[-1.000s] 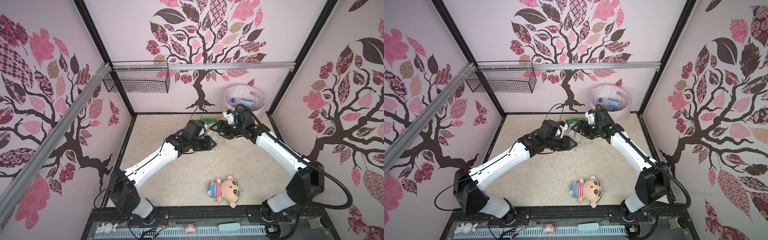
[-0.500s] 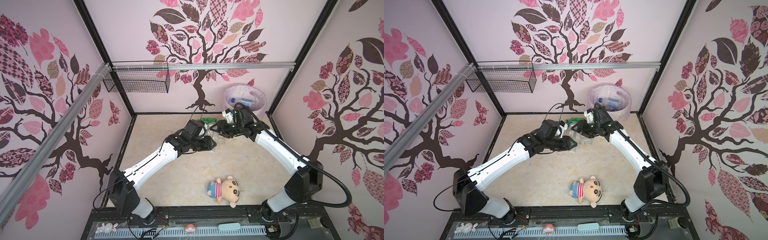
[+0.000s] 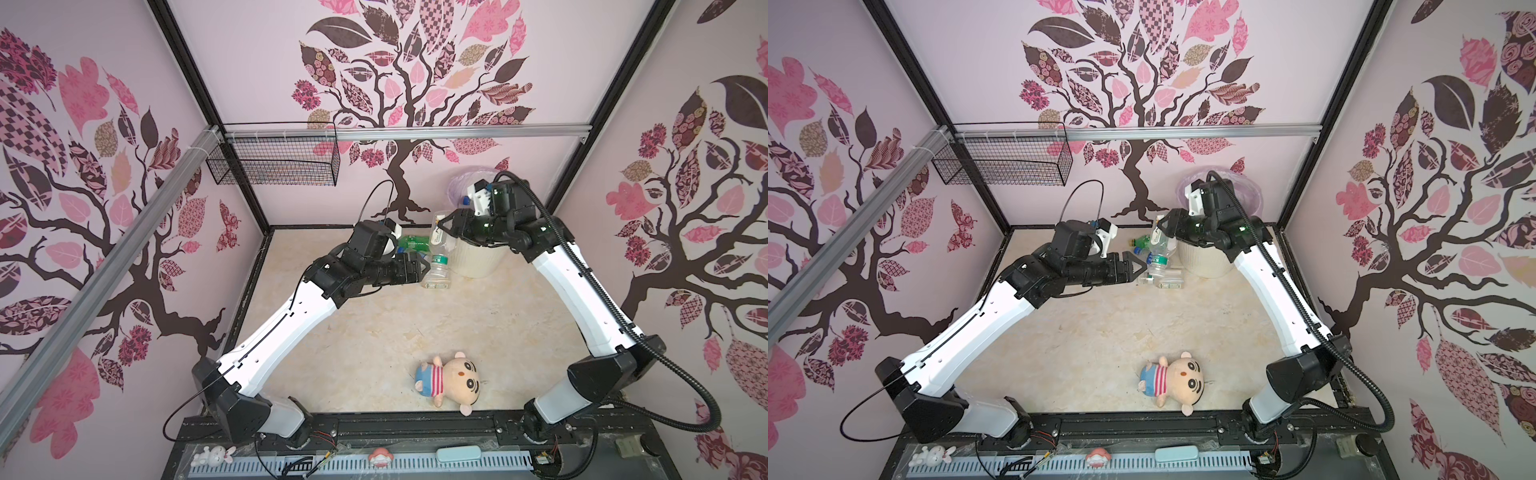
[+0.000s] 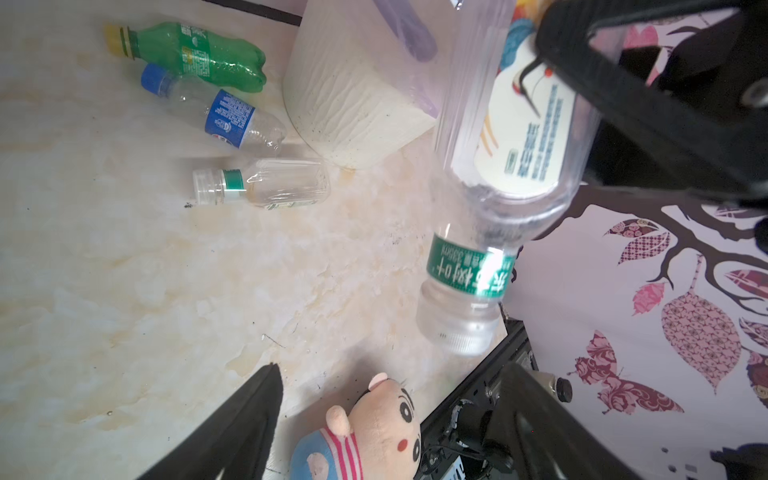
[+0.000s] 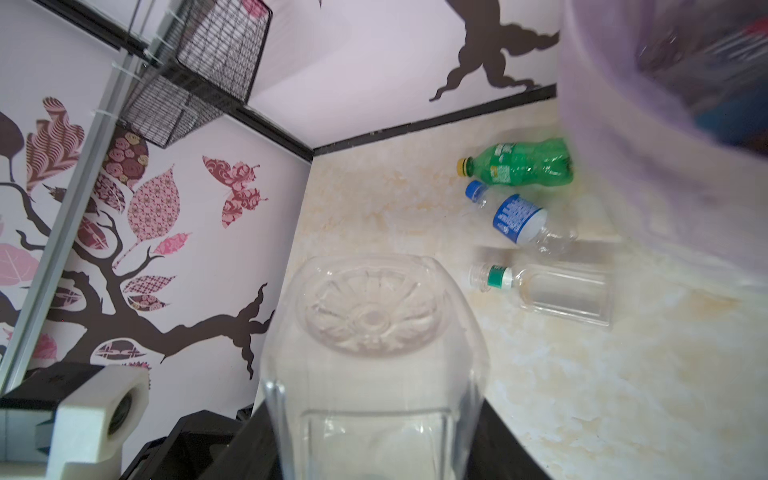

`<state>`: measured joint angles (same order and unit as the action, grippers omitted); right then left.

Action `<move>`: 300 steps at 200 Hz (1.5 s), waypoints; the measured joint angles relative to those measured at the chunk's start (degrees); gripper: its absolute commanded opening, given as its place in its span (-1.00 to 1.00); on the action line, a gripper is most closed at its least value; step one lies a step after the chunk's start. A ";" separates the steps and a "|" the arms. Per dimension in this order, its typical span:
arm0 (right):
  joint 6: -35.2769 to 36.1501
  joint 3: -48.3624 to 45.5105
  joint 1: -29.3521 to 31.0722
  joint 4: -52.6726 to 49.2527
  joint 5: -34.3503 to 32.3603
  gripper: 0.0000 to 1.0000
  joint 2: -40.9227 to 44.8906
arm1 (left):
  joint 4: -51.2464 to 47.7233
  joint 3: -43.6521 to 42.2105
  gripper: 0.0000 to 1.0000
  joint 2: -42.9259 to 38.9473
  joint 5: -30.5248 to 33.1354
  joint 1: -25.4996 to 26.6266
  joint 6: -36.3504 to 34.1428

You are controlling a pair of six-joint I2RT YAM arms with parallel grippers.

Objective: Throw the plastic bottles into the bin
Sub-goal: 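Carry the crane-labelled bottle with the right gripper over the bin and release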

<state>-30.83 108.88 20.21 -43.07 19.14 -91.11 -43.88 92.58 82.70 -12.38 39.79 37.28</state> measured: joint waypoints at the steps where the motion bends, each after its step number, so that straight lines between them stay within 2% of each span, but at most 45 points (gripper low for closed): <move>1: 0.00 0.22 -0.11 -0.09 -0.07 0.09 -0.04 | -0.11 0.20 0.88 0.04 0.02 0.00 -0.11; 11: -0.22 3.32 -1.95 -0.85 -0.04 0.09 -0.48 | -1.42 3.26 0.94 0.79 0.35 0.00 -0.87; 56: -2.45 18.23 -11.72 -2.60 -1.33 0.14 -3.93 | -5.57 18.62 0.94 6.67 1.36 -0.04 -2.62; 90: -3.23 27.36 -15.15 -2.25 -5.18 0.14 -4.85 | -7.04 26.40 0.94 9.03 0.68 -0.04 -0.90; 127: -2.14 29.42 -15.39 2.80 -11.52 0.14 -2.84 | -8.35 31.21 0.94 10.84 -0.61 -0.07 0.31; 190: -0.81 28.63 -15.41 11.06 -19.69 0.14 -2.03 | -8.68 31.34 0.94 11.06 -6.43 -3.72 3.54; 196: -1.16 28.09 -15.41 11.43 -19.98 0.20 -2.64 | -8.63 31.15 0.94 11.02 -6.93 -4.26 3.87; 209: -2.40 28.02 -15.43 10.95 -20.31 0.70 -5.88 | -8.52 30.34 0.94 10.64 -7.69 -5.14 4.52; 227: -4.48 35.74 -15.54 6.10 -20.15 0.98 -15.91 | -8.57 28.59 0.94 9.62 -8.55 -5.62 4.90; 240: -5.86 41.03 -15.54 1.46 -19.82 0.99 -23.65 | -8.57 26.99 0.94 8.35 -8.98 -5.64 4.85; 254: -6.84 41.42 -15.52 -2.23 -19.41 0.99 -27.85 | -8.83 25.46 0.94 6.73 -9.01 -5.64 4.68; 274: -7.63 35.65 -15.45 -2.45 -18.95 1.00 -27.08 | -9.33 24.79 0.94 4.61 -8.66 -5.64 4.26; 300: -8.44 26.25 -15.45 0.26 -18.69 1.00 -21.22 | -9.35 24.76 0.94 2.97 -8.61 -5.64 3.87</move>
<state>-39.27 135.13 4.75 -42.81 0.45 -112.33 -53.23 117.34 85.67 -20.99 34.15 41.15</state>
